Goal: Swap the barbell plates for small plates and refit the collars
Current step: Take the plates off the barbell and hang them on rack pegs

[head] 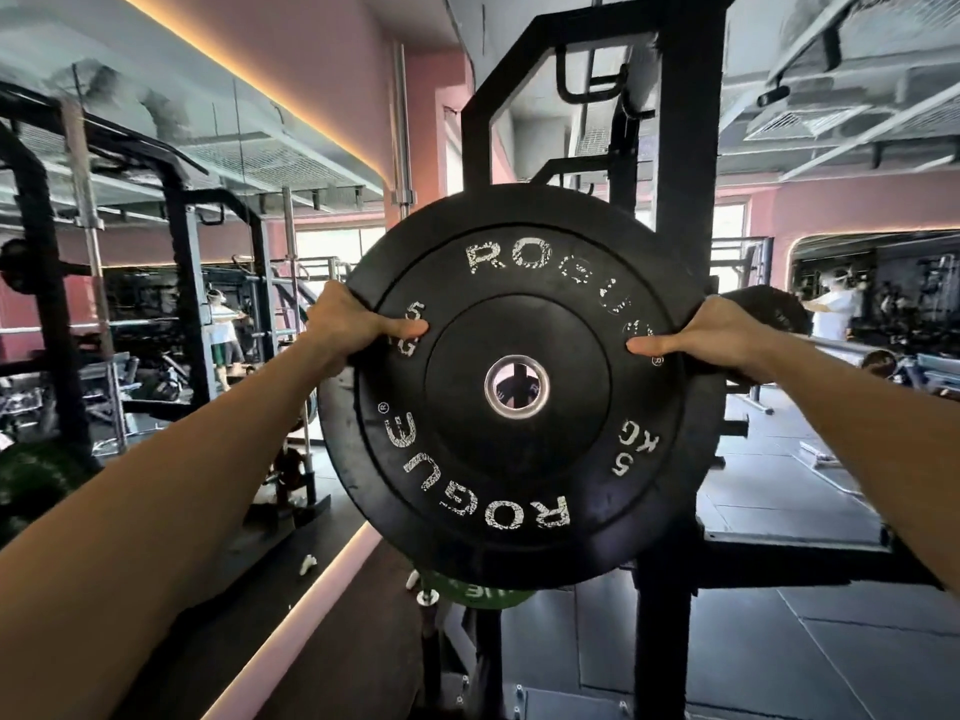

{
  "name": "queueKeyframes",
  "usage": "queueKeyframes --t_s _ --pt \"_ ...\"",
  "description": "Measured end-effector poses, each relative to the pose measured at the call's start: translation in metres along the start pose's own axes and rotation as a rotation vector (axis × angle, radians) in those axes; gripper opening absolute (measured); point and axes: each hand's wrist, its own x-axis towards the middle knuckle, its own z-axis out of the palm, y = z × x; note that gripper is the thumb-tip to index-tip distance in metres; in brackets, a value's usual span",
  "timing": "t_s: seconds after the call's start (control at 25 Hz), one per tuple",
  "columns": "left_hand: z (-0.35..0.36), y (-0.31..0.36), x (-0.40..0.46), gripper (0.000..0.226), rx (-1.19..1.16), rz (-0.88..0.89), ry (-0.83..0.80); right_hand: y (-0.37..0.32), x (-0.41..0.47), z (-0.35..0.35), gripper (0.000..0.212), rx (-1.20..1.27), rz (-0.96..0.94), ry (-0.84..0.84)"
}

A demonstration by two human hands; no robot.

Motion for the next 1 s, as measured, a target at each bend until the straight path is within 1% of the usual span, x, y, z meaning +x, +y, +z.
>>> queueKeyframes --t_s 0.12,0.24,0.32,0.44,0.6,0.72,0.84,0.88,0.92,1.0 --pt "0.001 -0.028 0.031 0.060 0.018 0.008 0.000 0.005 0.029 0.026 0.054 0.007 0.004 0.004" --pt "0.008 -0.051 0.070 0.063 0.010 0.032 -0.029 0.014 0.061 0.051 0.040 0.026 0.002 0.007" --pt "0.010 -0.064 0.096 0.062 0.006 0.031 -0.030 0.016 0.084 0.064 0.037 0.044 -0.007 0.003" --pt "0.015 -0.089 0.136 0.074 -0.027 0.027 -0.043 0.015 0.123 0.082 0.027 0.025 0.021 0.003" --pt "0.022 -0.132 0.191 0.073 -0.029 -0.004 -0.071 0.019 0.170 0.107 0.032 -0.040 0.060 0.037" --pt "0.028 -0.167 0.231 0.095 0.027 -0.036 -0.039 0.031 0.200 0.130 0.032 -0.068 0.095 0.030" --pt "0.038 -0.201 0.273 0.096 -0.004 -0.046 -0.077 0.043 0.239 0.156 0.042 -0.105 0.101 0.049" --pt "0.042 -0.207 0.283 0.097 -0.011 -0.044 -0.088 0.048 0.253 0.163 0.043 -0.119 0.110 0.055" --pt "0.045 -0.214 0.294 0.092 -0.006 -0.035 -0.092 0.052 0.264 0.170 0.041 -0.124 0.119 0.063" --pt "0.054 -0.227 0.314 0.069 0.009 -0.023 -0.120 0.063 0.285 0.183 0.042 -0.102 0.130 0.069"
